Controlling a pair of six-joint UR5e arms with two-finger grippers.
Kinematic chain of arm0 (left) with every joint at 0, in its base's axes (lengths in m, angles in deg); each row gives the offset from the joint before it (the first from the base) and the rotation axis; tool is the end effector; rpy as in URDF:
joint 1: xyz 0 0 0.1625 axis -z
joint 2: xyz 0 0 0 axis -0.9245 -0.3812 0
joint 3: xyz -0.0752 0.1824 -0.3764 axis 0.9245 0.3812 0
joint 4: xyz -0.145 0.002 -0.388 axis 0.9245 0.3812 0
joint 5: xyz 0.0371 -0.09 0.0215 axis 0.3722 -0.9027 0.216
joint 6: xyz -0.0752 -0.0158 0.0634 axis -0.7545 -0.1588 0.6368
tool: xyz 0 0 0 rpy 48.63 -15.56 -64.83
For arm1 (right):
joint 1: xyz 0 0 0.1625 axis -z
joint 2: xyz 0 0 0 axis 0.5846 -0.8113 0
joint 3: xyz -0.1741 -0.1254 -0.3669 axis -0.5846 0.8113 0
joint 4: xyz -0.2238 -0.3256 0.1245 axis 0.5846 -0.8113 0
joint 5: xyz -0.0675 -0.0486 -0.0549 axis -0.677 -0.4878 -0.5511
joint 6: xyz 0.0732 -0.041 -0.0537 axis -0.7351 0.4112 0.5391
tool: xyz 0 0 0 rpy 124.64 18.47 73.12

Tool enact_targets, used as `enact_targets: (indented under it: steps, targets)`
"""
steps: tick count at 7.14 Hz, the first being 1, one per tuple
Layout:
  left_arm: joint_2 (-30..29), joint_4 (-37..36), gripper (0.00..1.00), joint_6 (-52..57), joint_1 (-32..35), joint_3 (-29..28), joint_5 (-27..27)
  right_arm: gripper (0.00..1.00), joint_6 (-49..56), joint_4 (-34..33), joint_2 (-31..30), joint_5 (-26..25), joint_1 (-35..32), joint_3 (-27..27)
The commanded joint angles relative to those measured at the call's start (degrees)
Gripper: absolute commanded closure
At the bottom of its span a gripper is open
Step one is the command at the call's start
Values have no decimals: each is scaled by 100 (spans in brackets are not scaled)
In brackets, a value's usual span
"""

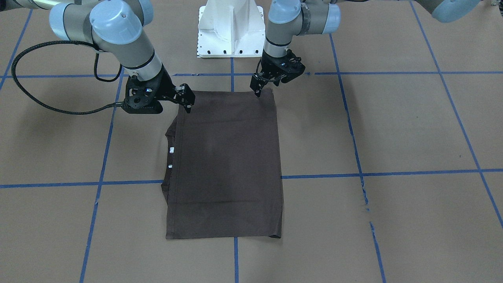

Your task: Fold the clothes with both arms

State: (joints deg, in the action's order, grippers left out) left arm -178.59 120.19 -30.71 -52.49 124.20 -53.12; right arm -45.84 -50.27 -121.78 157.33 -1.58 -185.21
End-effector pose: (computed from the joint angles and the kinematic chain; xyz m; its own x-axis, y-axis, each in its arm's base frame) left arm 0.5687 -0.2847 0.2718 0.4548 -0.5858 -0.6708 0.4632 0.7989 -0.3837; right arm -0.4312 -0.4397 0.2497 0.6035 0.1309 0.7865 -0.1042 0.9909 -0.0850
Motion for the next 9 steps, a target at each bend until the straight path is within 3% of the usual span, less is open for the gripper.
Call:
enact_targets:
  steps: [1,2,3,4,6,7,9]
  targets:
    - [-29,-3,8,0,2,-111,109,0,3,0,-21,7,0,6]
    - [-29,-3,12,0,2,-120,110,0,3,0,-30,7,0,7]
    - [-29,-3,24,0,2,-112,119,0,3,0,-39,-2,0,-2]
    - [-29,-3,41,0,2,-112,119,0,3,0,-39,-2,0,6]
    - [-38,-3,86,8,2,-85,145,0,3,0,-39,-2,0,-2]
    - [-29,-3,100,17,2,-59,154,0,3,0,-30,-2,0,-2]
    - [-29,-3,100,105,2,-7,137,0,3,0,-21,-2,0,-11]
